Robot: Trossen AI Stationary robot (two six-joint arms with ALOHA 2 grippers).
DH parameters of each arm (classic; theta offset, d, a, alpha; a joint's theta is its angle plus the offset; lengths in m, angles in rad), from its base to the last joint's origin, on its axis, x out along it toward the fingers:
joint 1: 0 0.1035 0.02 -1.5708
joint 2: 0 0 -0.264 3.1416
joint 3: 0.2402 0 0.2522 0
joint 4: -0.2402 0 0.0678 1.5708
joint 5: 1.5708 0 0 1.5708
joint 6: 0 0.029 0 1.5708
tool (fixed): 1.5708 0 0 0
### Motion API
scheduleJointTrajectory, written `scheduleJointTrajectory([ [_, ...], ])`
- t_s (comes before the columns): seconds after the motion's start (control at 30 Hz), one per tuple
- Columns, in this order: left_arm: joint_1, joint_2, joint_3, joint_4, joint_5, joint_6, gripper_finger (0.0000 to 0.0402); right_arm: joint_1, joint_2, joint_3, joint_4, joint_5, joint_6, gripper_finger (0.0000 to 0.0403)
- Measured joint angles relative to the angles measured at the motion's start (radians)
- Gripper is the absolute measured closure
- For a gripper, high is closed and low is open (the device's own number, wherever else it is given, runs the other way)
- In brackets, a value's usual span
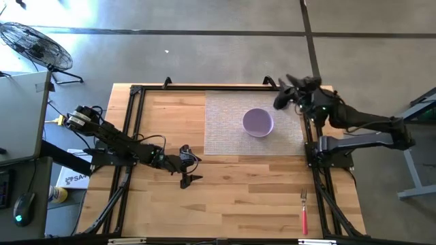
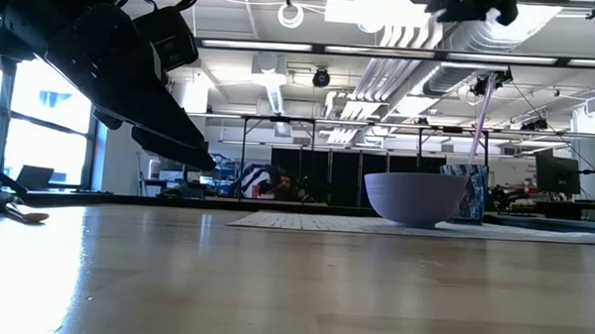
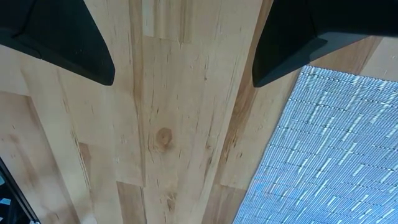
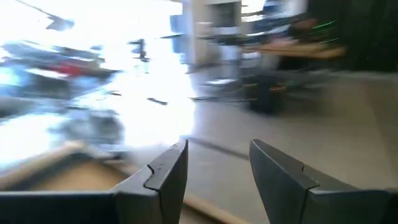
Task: Pick & Place Utensil
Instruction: Put the pink fork into the purple bowl
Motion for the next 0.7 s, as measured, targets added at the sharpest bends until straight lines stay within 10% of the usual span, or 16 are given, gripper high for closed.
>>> scheduleJointTrajectory([
  [0.33,0.000,0.000,0.000,0.000,0.000,0.000,0.0025,0.269,0.147,-0.036,0.013,-0.292,0.367,0.0242],
  [0.7,0.000,0.000,0.000,0.000,0.000,0.000,0.0025,0.631,0.468,0.124,-0.021,-0.188,0.582,0.0242],
])
